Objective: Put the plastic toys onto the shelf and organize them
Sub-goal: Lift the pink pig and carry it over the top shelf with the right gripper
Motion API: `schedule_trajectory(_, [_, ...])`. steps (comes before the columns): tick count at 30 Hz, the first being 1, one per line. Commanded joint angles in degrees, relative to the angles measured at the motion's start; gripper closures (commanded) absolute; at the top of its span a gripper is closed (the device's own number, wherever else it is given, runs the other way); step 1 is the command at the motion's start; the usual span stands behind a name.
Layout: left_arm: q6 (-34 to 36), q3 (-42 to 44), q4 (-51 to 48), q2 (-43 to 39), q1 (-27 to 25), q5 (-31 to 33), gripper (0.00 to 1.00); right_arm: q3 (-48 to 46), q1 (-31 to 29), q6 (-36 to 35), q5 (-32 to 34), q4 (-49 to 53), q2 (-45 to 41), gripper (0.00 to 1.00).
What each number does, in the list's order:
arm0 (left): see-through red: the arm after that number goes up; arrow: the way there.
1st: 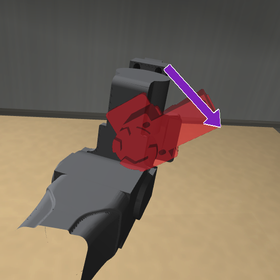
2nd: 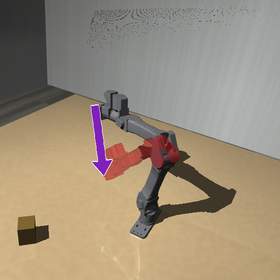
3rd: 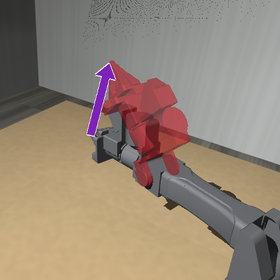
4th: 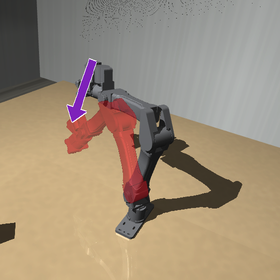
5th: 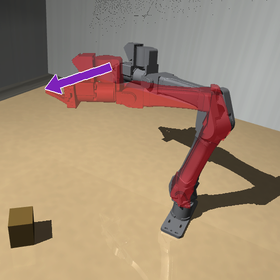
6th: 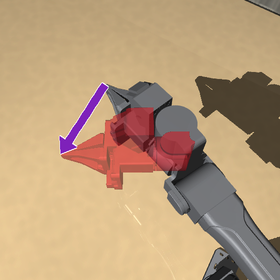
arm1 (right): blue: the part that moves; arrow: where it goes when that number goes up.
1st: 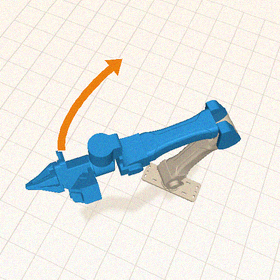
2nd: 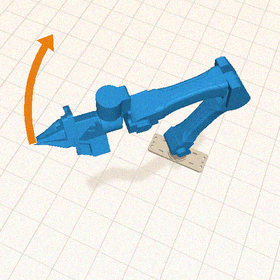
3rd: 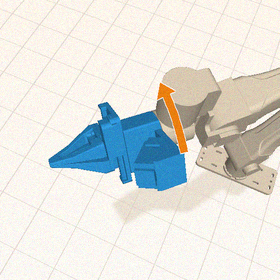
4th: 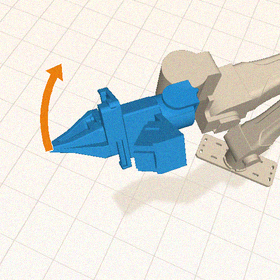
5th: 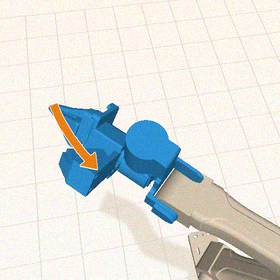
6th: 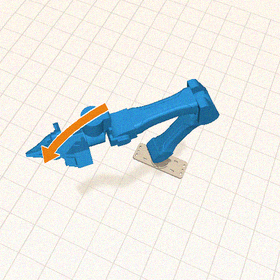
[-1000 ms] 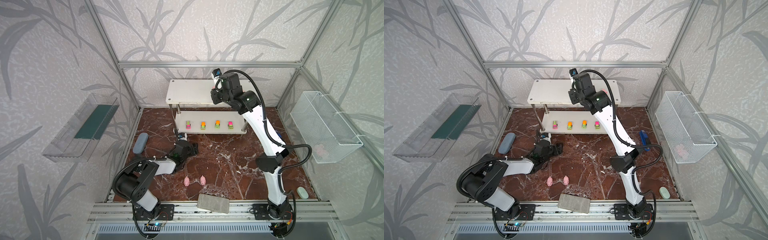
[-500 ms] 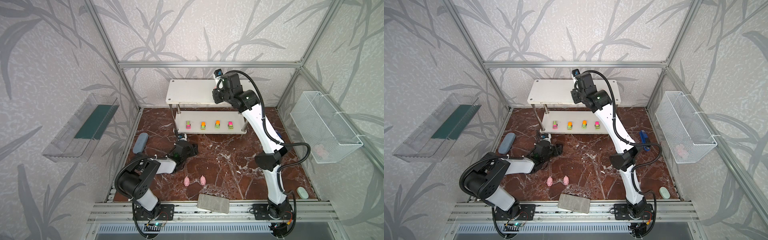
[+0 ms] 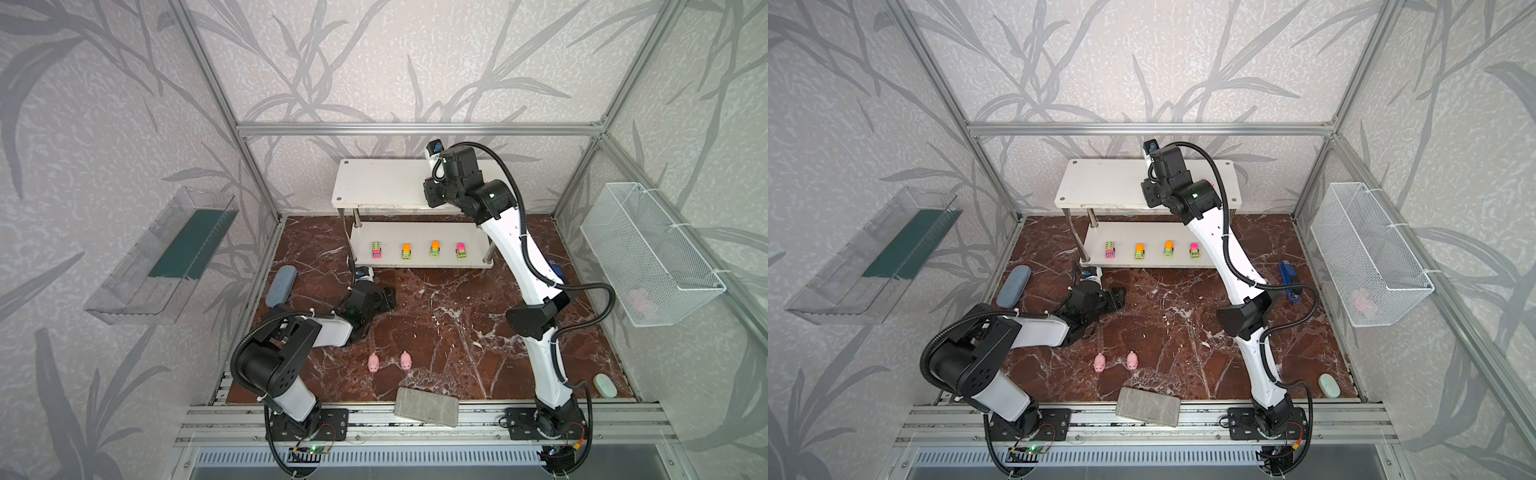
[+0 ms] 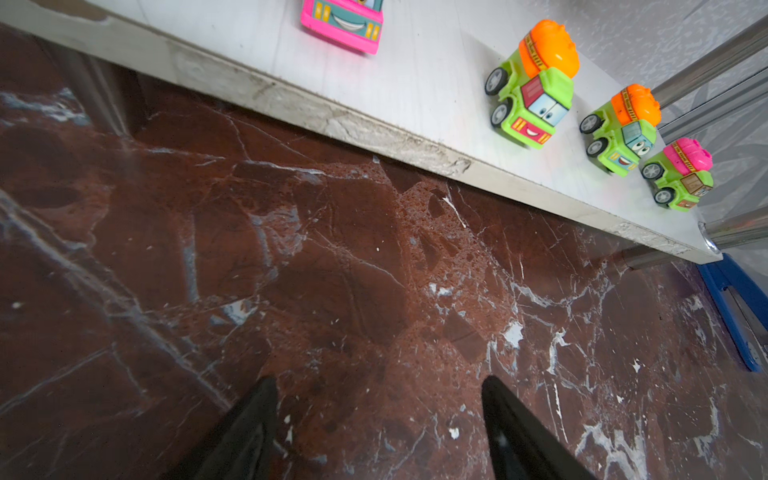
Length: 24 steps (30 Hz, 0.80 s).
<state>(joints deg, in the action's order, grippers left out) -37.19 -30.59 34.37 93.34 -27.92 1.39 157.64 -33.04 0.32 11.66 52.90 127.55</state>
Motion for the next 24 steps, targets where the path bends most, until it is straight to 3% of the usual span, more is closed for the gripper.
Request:
schedule_trajectory(1, [-0.93,-0.02,1.14,0.64,0.41,-0.33,0.24,1.75,0.46,-0.77,-0.81,1.06,1.04,0.66])
schedule_trajectory(24, [-1.41,0.35,2.02,1.41,0.94,-0.46,0.24,3.23,1.10,-0.55,-1.55,1.03,2.01,0.58])
